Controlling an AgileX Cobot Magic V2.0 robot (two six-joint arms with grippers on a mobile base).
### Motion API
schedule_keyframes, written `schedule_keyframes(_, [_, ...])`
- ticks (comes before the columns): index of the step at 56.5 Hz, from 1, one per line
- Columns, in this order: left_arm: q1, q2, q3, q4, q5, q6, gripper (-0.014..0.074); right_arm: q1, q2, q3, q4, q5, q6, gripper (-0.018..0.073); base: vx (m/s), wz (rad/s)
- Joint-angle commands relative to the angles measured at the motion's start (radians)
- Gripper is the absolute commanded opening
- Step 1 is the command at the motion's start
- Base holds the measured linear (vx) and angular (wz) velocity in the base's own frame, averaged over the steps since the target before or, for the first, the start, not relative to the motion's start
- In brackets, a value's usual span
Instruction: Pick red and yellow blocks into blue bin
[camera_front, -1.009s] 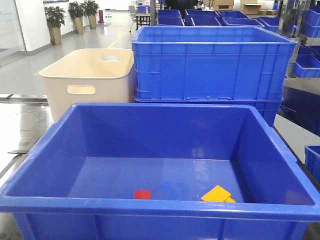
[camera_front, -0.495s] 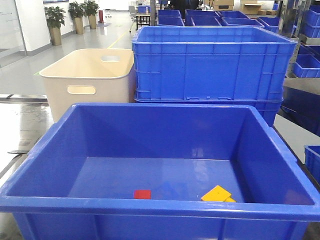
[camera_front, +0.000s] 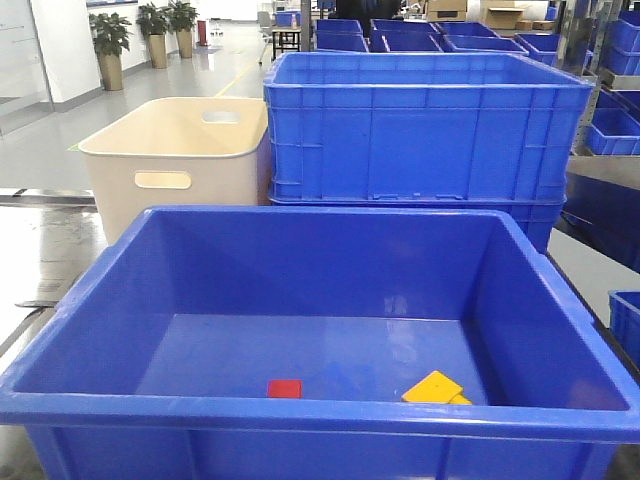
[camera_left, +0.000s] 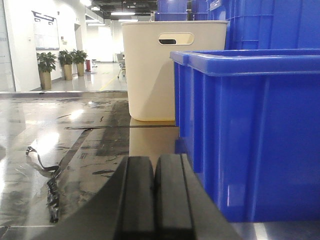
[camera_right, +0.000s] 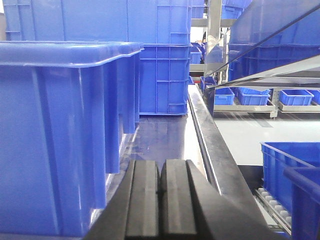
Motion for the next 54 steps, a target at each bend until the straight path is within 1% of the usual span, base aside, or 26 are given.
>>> schedule_keyframes(1, [0.003,-0.017,-0.017,-0.009,-0.086,-0.009,-0.0006,0.002,-0.011,0.007,-0.01,-0.081,-0.002,-0.001,0.0,0.0])
schedule_keyframes(12, [0.004,-0.017,-0.017,-0.009,-0.086,-0.009,-0.0006,0.002,-0.011,0.007,-0.01,-0.081,-0.003,-0.001,0.0,0.0])
schedule_keyframes(24, [0.05,-0.017,-0.017,-0.009,-0.053,-0.009,-0.0006,0.002,-0.011,0.007,-0.01,-0.081,-0.003,-0.001,0.0,0.0])
schedule_keyframes(25, [0.06,-0.017,-0.017,-0.009,-0.016,-0.009,-0.0006,0.002,-0.011,0.007,-0.01,-0.081,-0.003,-0.001,0.0,0.0])
schedule_keyframes(26, [0.06,-0.017,-0.017,-0.009,0.003,-0.009,-0.0006,0.002,-0.011,0.007,-0.01,-0.081,-0.003,-0.001,0.0,0.0])
schedule_keyframes(31, [0.06,-0.017,-0.017,-0.009,0.011,-0.009,-0.0006,0.002,-0.011,0.007,-0.01,-0.081,-0.003,-0.001,0.0,0.0])
schedule_keyframes(54, [0.06,-0.017,-0.017,-0.009,0.011,-0.009,-0.0006,0.002,-0.011,0.007,-0.01,-0.081,-0.003,-0.001,0.0,0.0])
